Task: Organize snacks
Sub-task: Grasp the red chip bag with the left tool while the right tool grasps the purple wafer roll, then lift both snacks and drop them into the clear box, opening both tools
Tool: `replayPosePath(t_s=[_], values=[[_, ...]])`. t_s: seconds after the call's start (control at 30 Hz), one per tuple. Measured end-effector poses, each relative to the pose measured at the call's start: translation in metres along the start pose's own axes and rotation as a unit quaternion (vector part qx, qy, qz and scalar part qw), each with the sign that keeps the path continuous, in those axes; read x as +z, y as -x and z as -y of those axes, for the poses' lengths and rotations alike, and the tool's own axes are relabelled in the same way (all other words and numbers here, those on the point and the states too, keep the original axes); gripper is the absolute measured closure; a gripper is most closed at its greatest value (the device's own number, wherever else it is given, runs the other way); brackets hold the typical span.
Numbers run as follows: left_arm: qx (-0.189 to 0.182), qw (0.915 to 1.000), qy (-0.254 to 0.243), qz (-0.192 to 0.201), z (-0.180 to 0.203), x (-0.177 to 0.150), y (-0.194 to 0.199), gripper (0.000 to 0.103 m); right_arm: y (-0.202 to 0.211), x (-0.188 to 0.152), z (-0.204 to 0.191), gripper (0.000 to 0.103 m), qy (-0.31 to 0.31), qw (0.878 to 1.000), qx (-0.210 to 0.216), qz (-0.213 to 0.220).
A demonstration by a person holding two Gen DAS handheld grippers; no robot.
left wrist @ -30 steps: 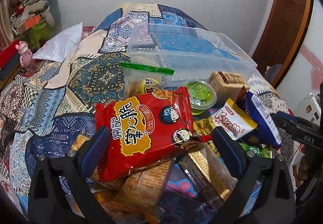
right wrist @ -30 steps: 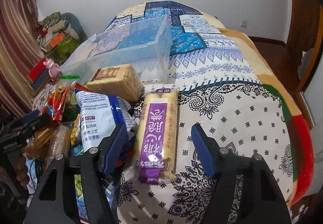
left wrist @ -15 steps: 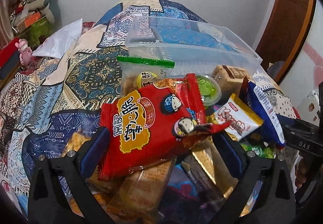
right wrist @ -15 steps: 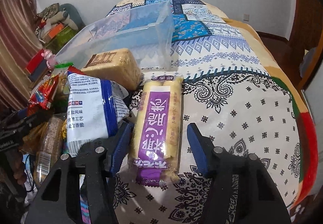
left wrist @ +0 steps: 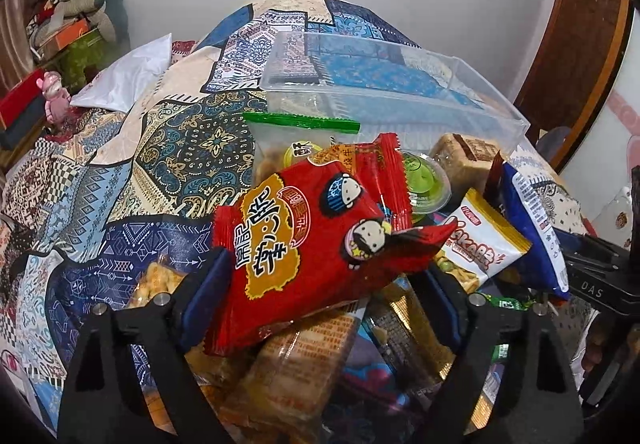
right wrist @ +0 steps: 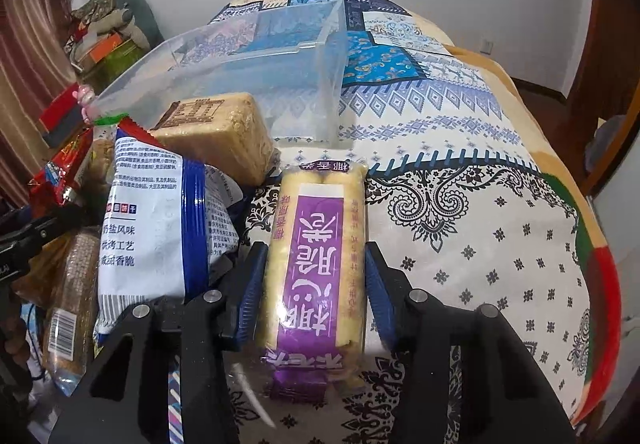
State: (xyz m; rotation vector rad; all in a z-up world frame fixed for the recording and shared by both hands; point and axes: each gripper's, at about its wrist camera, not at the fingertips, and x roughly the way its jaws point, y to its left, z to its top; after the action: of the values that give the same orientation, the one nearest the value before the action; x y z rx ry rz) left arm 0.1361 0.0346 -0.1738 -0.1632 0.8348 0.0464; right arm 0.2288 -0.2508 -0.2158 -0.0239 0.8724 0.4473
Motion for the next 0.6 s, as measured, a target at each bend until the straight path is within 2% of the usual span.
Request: replayPosePath(t_s=[0.1, 0.13, 0.17, 0.2, 0.33, 0.6], values=[[-0.004, 1.0, 0.008, 0.002, -0.004, -0.001, 0.005, 0.026, 0.004, -0.001, 0.003, 0.059, -0.006, 1.0, 0.012, 0.001], [-0.006, 0.9999, 0.011, 0.002, -0.005, -0.001, 0.007, 0.041, 0.006, -0.002, 0.003, 0.059, -0.008, 1.0, 0.014, 0.003], [-0.004, 0.9999, 0.012, -0.002, -0.006, 0.0, 0.007, 0.065, 0.008, -0.002, 0.003, 0.059, -0.009, 1.0, 0.014, 0.005], [-0.01, 0.9998, 0.017, -0.009, -0.01, 0.001, 0.007, 0.069, 0.011, -0.002, 0.004, 0.059, -0.01, 1.0, 0.015, 0.008], [-0.021, 0.9988, 0.044, -0.005, -0.021, 0.002, 0.013, 0.073, 0.021, 0.001, 0.003, 0.059, -0.01, 0.999, 0.016, 0.026], [-0.023, 0.9983, 0.042, 0.031, -0.024, 0.009, 0.039, 0.082, 0.04, 0.012, -0.002, 0.059, -0.005, 0.998, 0.021, 0.058]])
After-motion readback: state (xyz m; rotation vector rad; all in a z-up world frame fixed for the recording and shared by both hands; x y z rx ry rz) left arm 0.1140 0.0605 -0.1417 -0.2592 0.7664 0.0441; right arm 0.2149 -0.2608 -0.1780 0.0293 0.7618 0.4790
